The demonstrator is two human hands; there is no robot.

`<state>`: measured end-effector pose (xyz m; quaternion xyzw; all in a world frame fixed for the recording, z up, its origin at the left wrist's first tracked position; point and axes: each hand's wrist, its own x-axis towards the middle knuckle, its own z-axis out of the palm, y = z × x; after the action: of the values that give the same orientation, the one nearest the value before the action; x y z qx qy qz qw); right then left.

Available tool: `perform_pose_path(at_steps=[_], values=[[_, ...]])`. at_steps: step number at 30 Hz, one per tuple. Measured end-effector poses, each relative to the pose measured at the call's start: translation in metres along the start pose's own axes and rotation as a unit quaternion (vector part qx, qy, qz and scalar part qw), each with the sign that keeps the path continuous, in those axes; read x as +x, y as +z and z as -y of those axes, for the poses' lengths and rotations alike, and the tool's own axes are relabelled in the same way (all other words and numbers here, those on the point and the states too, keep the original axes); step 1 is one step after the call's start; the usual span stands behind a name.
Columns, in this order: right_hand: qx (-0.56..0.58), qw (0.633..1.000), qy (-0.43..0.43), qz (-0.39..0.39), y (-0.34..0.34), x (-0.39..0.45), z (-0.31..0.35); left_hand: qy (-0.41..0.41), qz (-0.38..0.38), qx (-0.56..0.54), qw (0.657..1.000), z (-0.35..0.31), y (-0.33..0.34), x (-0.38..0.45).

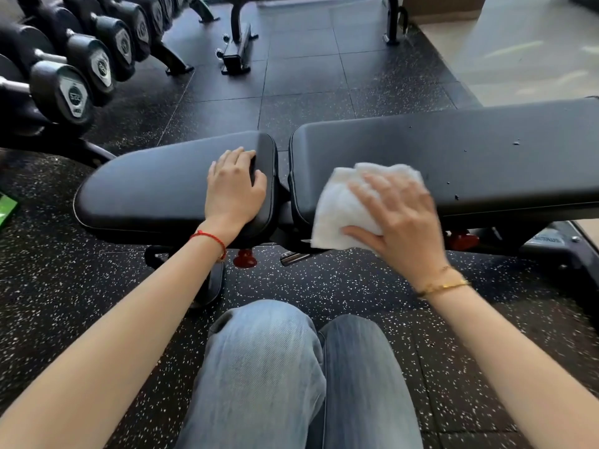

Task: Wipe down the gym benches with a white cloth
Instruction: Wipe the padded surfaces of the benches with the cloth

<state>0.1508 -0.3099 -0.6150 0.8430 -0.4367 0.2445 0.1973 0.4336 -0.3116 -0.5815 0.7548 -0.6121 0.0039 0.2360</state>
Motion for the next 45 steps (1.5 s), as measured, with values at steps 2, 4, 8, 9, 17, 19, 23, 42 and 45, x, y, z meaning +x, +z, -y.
perform_pose_path(at_steps=[2,4,8,9,17,19,23,42,45], values=[[0.001,0.998,0.066,0.013,-0.009,-0.012,-0.034,-0.001,-0.001,0.000,1.000,-0.001,0.000,0.000],[0.017,0.990,0.136,0.032,-0.013,-0.002,-0.045,-0.003,-0.006,0.006,1.000,-0.003,0.001,0.001],[0.032,0.987,0.119,0.108,-0.005,0.049,0.005,-0.001,-0.010,0.017,1.000,-0.005,0.002,0.001],[0.049,0.986,0.092,0.130,-0.003,0.054,0.016,0.000,-0.010,0.016,1.000,-0.005,0.002,0.001],[0.076,0.962,0.161,0.205,-0.002,0.055,-0.062,-0.009,-0.008,0.023,1.000,-0.010,-0.001,0.000],[0.059,0.954,0.174,0.238,0.012,0.083,-0.061,-0.009,-0.014,0.035,0.999,-0.012,-0.001,0.001],[0.060,0.955,0.104,0.270,0.028,0.123,-0.021,-0.007,-0.010,0.036,0.999,-0.012,-0.001,0.000],[0.054,0.951,0.103,0.285,0.023,0.121,-0.037,0.101,0.048,-0.016,0.994,-0.079,0.024,0.014],[0.086,0.955,0.093,0.269,0.005,0.087,-0.038,0.109,0.066,-0.041,0.991,-0.087,0.028,0.016]])
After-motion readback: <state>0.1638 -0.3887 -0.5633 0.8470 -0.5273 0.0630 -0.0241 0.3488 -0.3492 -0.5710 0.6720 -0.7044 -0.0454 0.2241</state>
